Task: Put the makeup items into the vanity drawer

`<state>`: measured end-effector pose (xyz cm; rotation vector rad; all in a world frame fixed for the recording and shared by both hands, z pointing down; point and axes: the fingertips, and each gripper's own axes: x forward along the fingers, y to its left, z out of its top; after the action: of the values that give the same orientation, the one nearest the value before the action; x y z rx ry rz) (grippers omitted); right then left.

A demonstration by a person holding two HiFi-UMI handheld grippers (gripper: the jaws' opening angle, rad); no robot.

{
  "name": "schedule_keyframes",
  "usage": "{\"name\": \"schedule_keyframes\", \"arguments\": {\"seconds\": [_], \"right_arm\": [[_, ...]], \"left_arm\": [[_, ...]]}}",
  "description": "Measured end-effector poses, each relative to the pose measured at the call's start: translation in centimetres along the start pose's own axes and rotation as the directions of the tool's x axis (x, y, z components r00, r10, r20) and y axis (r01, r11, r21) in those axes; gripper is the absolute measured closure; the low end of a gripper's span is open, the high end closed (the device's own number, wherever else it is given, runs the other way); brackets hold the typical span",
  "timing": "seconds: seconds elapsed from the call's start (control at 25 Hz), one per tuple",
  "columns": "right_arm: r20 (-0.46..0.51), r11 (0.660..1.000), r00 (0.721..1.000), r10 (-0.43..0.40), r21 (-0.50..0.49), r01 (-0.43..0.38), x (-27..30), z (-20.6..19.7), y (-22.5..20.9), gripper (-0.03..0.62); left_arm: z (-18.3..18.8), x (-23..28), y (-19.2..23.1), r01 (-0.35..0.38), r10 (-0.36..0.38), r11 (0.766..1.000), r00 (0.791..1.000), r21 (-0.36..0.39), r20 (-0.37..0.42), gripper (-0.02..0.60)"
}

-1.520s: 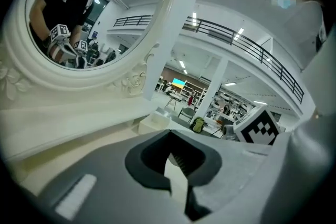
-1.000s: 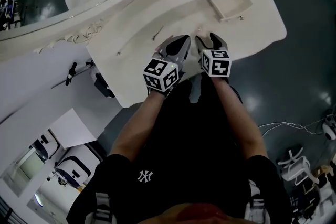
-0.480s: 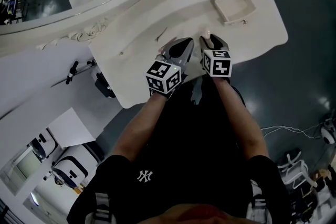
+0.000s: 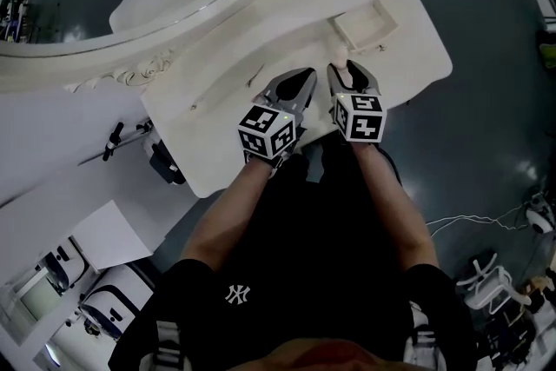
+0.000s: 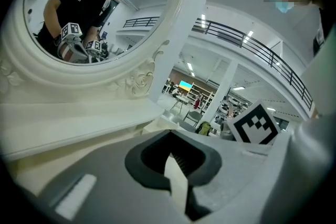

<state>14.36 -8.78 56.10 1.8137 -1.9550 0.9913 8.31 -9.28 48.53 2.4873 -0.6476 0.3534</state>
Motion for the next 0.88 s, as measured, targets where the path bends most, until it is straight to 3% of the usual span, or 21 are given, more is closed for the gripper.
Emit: {"name": "schedule_keyframes", "arguments": {"seconds": [0.36, 0.88], "right_arm": [[0.044, 0.997, 0.997, -0.071, 0.045, 0.069, -0.3, 4.1, -6.5, 0.401], [-0.014, 0.997, 0.999, -0.045, 0.061, 0.045, 3.1, 5.4, -10.0, 0.355]], "left_arm": [[2.8, 2.9, -1.7, 0.019, -0.019, 0.999, 0.999, 0.029, 0.030, 0.581], [3.7, 5.4, -0.6, -0.040, 0.040, 0.999, 0.998, 0.001, 0.038, 0.581]]}}
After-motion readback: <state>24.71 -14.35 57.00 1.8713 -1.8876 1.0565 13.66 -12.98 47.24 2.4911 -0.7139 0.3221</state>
